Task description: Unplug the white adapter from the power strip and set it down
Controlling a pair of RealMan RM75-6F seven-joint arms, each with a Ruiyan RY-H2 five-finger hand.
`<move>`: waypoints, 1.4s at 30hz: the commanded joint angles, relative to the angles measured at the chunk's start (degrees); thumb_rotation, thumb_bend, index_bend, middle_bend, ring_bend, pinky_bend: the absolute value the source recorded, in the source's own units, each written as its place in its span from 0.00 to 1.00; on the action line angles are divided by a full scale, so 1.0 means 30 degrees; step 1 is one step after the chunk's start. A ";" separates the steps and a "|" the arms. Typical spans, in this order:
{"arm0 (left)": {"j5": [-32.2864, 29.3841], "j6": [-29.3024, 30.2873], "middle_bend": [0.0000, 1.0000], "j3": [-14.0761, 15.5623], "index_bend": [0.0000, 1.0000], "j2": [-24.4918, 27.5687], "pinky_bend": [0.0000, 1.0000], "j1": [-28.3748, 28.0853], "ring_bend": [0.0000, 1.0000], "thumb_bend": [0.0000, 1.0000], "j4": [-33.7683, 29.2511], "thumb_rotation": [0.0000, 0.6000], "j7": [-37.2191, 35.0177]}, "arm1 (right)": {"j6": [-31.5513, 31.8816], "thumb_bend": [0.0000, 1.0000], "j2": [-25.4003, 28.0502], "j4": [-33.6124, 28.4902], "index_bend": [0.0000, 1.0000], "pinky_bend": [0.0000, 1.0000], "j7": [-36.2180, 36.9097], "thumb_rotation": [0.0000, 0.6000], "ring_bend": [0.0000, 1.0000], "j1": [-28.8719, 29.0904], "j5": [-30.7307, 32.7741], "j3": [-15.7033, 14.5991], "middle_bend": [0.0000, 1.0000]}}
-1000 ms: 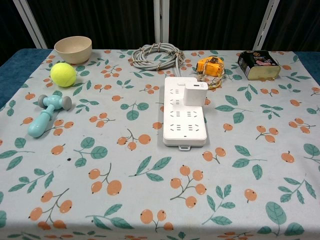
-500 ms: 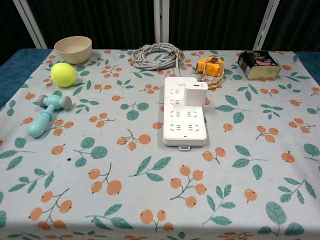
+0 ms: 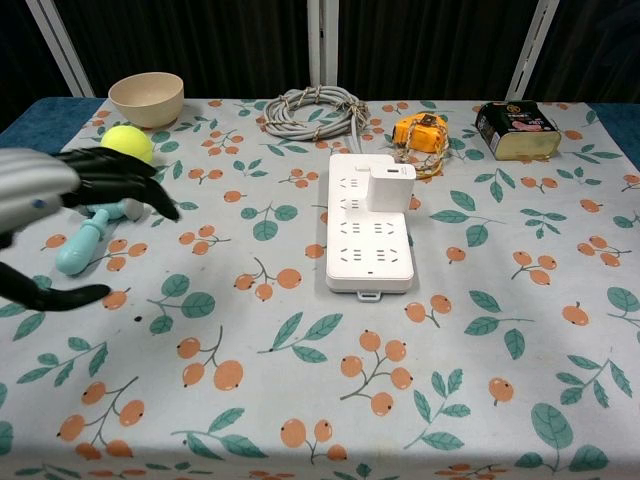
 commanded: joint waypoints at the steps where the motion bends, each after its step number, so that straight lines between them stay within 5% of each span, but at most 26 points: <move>1: -0.0027 -0.2358 0.16 -0.0761 0.21 -0.1849 0.02 -0.2170 0.04 0.29 0.0447 1.00 0.0733 | -0.2553 0.21 -0.0733 -0.0726 0.04 0.04 -0.2141 1.00 0.00 0.2348 0.2569 0.1008 0.15; 11: -0.2692 -0.5781 0.08 -0.2378 0.14 -0.4950 0.02 -0.5201 0.02 0.37 0.2571 1.00 0.2599 | -0.5027 0.23 -0.3064 -0.0332 0.04 0.06 -0.6602 1.00 0.00 0.6678 0.8310 0.1345 0.15; 22: -0.4795 -0.6295 0.07 -0.2306 0.11 -0.6706 0.02 -0.6200 0.01 0.38 0.4094 1.00 0.3316 | -0.4612 0.24 -0.6356 0.1824 0.04 0.11 -0.9767 1.00 0.01 0.9901 1.2761 0.0033 0.19; 42: -0.5281 -0.5497 0.07 -0.1456 0.11 -0.7376 0.02 -0.7003 0.01 0.38 0.5245 1.00 0.2682 | -0.2940 0.24 -0.9749 0.5251 0.20 0.19 -1.1224 1.00 0.09 1.1791 1.4900 -0.1154 0.29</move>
